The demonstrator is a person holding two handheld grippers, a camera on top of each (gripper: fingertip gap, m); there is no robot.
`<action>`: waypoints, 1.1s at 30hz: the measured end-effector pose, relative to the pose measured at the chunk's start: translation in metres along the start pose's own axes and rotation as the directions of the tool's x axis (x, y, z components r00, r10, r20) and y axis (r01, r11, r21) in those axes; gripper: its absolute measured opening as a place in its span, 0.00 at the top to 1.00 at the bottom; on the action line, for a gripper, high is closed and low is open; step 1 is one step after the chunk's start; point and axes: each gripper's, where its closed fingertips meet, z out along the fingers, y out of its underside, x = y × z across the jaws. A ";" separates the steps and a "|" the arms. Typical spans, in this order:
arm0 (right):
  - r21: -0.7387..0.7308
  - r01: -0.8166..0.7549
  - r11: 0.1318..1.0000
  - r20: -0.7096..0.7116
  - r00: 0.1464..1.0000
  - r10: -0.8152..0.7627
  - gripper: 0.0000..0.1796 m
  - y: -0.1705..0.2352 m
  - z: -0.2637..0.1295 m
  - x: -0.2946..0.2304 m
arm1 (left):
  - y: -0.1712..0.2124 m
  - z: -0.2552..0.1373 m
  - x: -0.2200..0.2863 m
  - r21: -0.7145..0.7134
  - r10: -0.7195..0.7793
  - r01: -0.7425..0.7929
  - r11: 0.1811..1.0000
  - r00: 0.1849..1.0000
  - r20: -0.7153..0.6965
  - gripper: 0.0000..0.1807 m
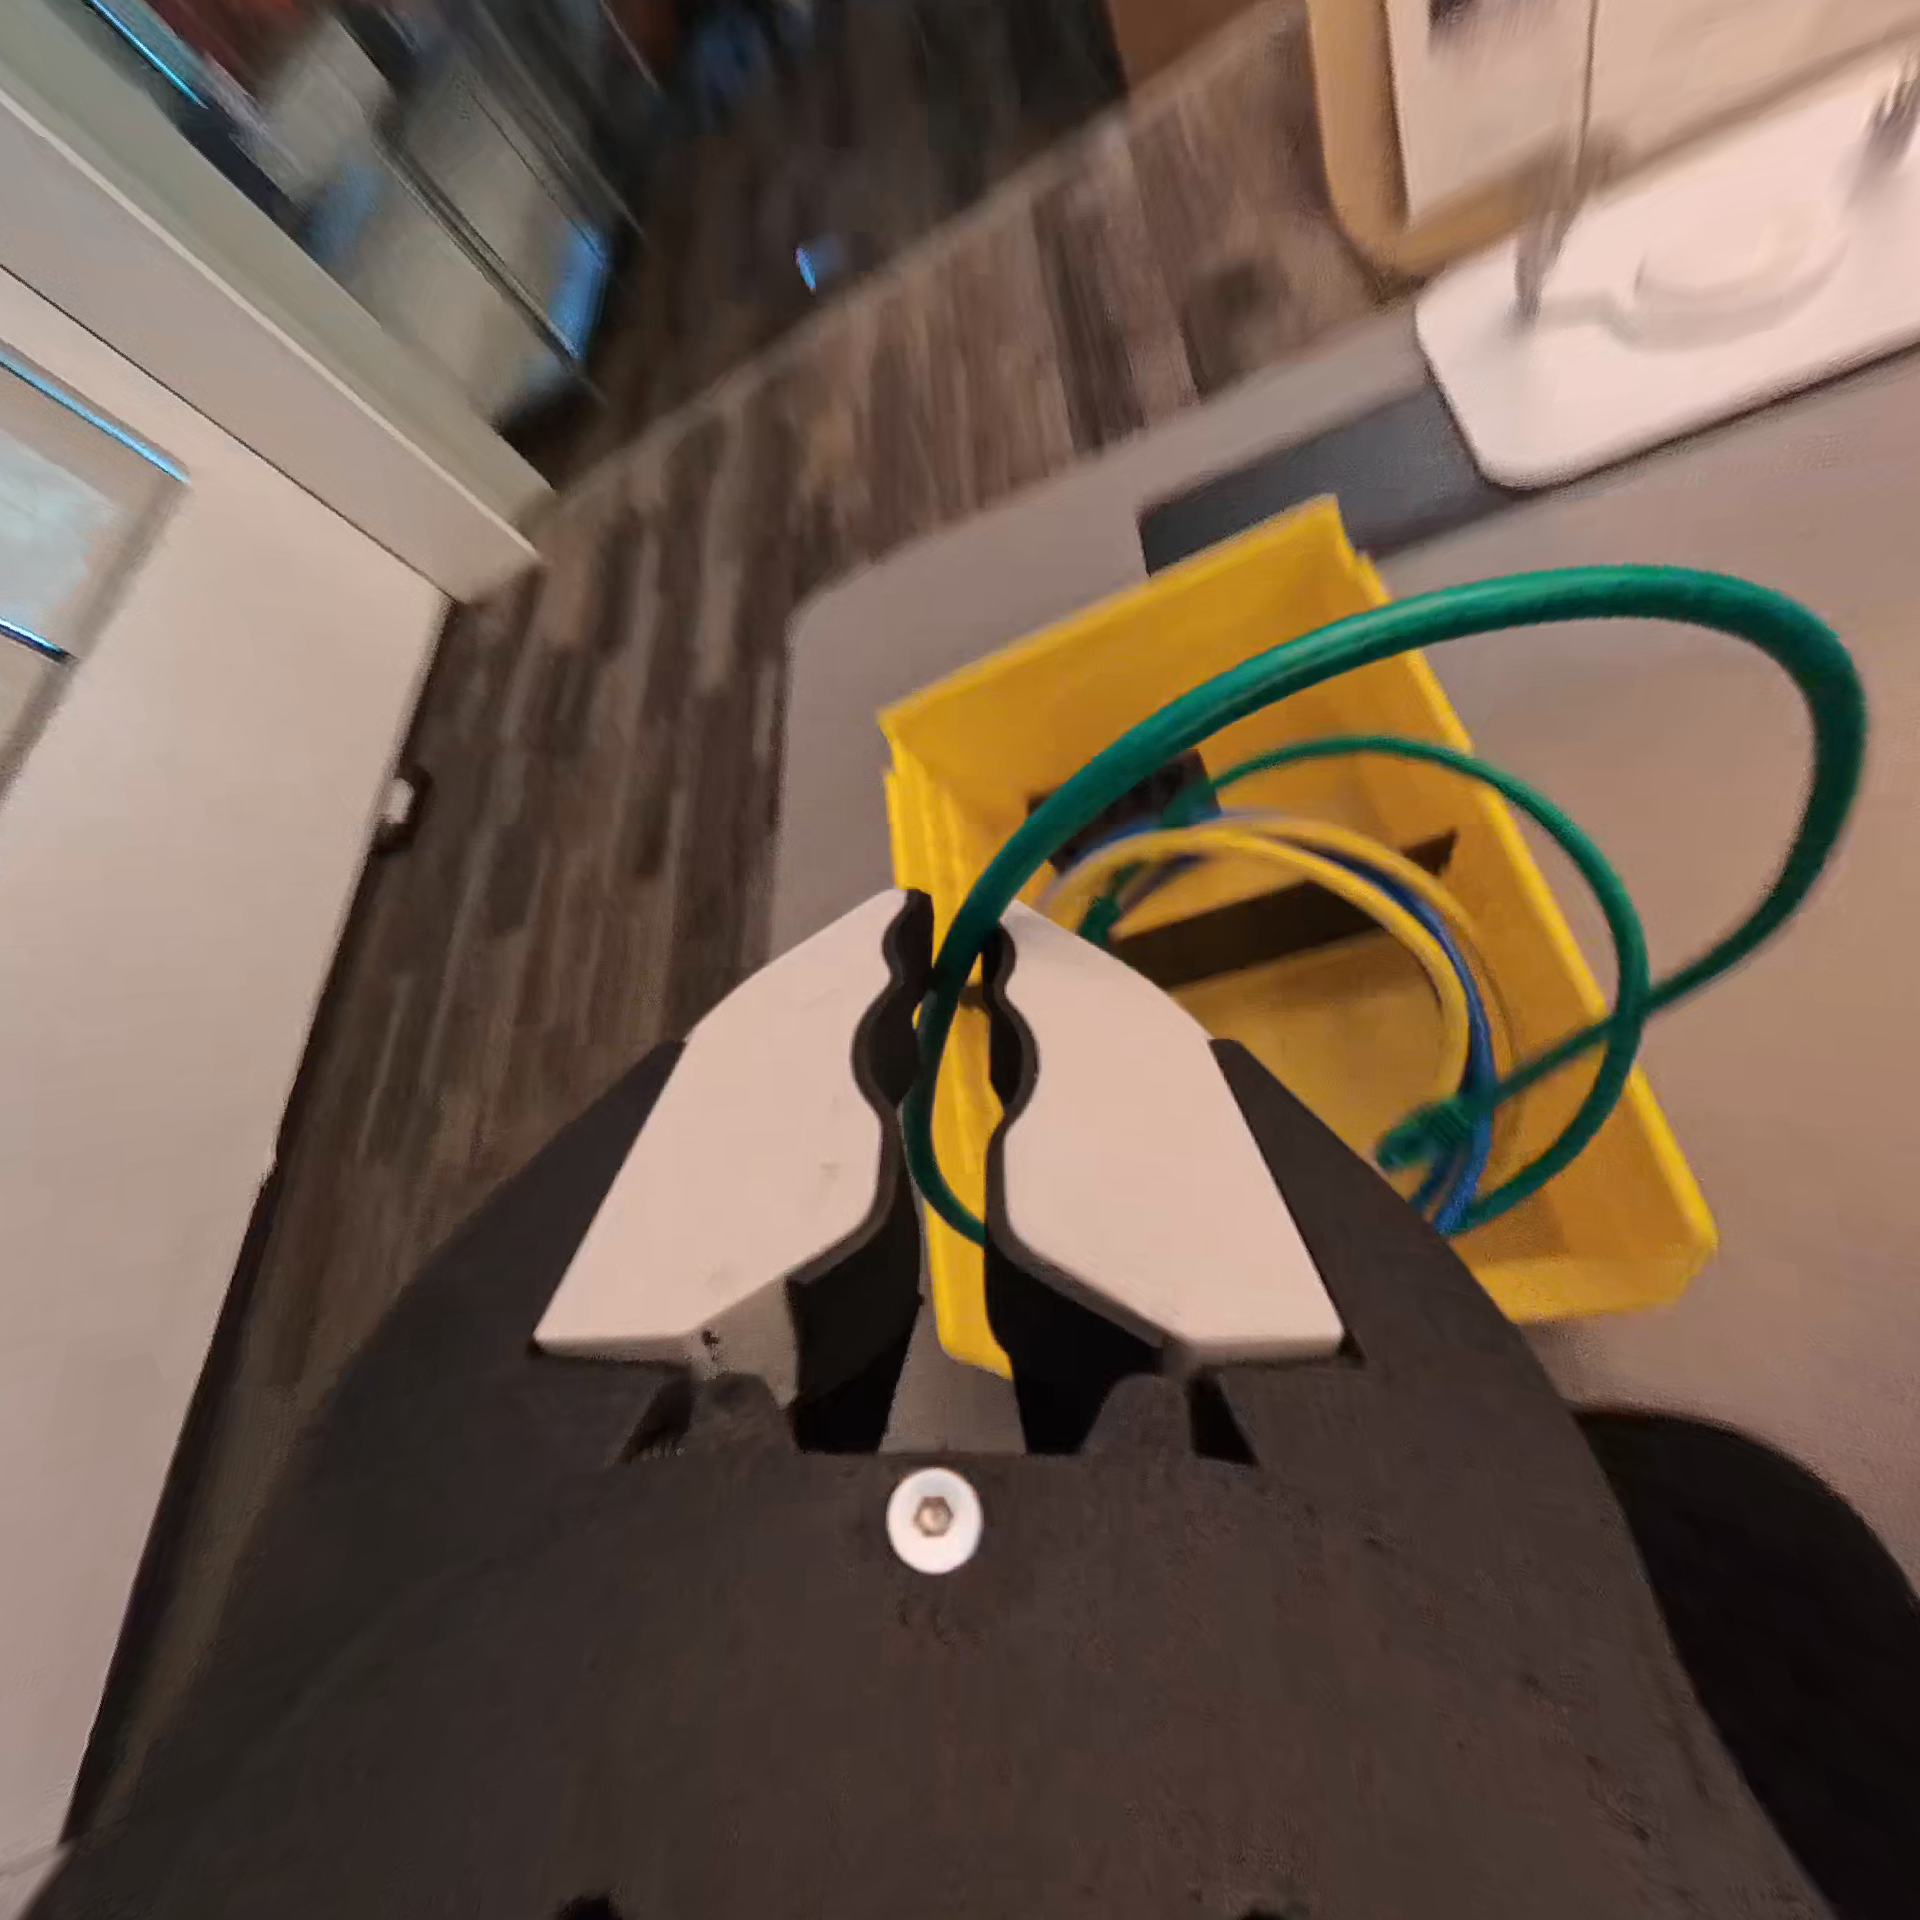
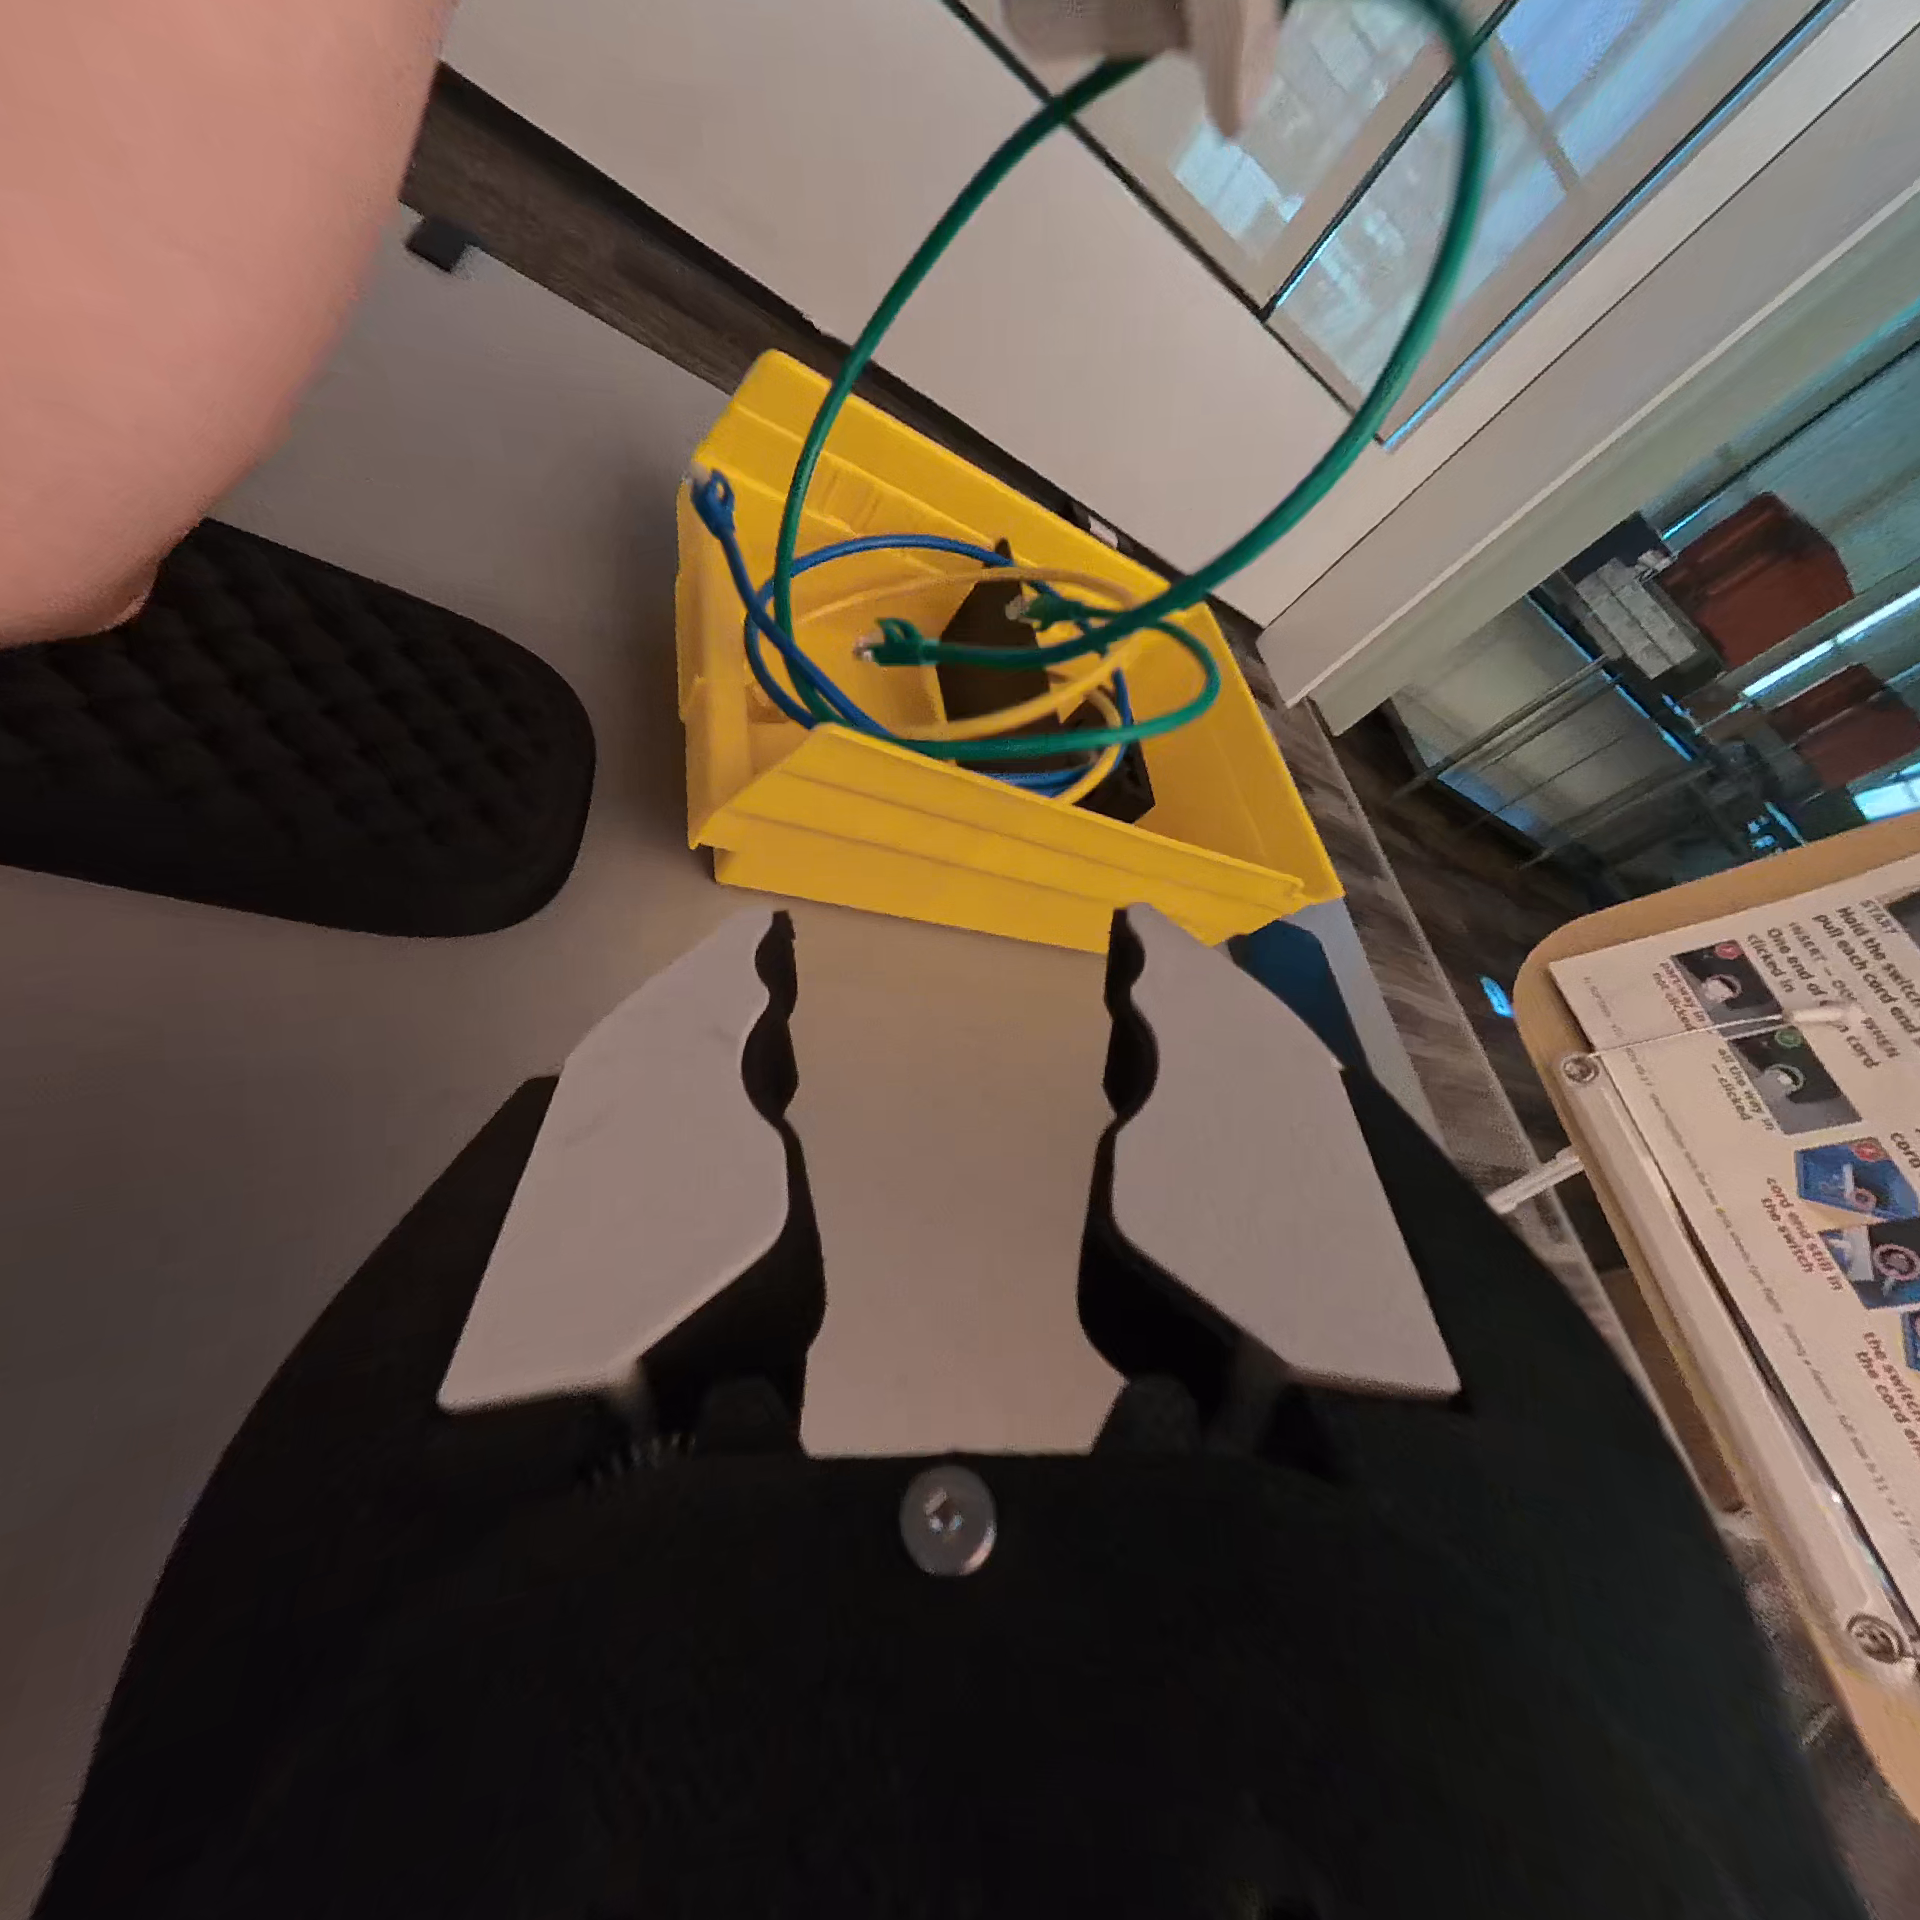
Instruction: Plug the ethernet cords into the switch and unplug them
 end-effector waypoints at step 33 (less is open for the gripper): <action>-0.277 -0.671 0.688 0.199 0.660 0.724 0.96 -0.097 0.102 0.114 | 0.077 0.024 -0.019 -0.210 -0.189 0.152 0.966 0.968 -0.168 0.77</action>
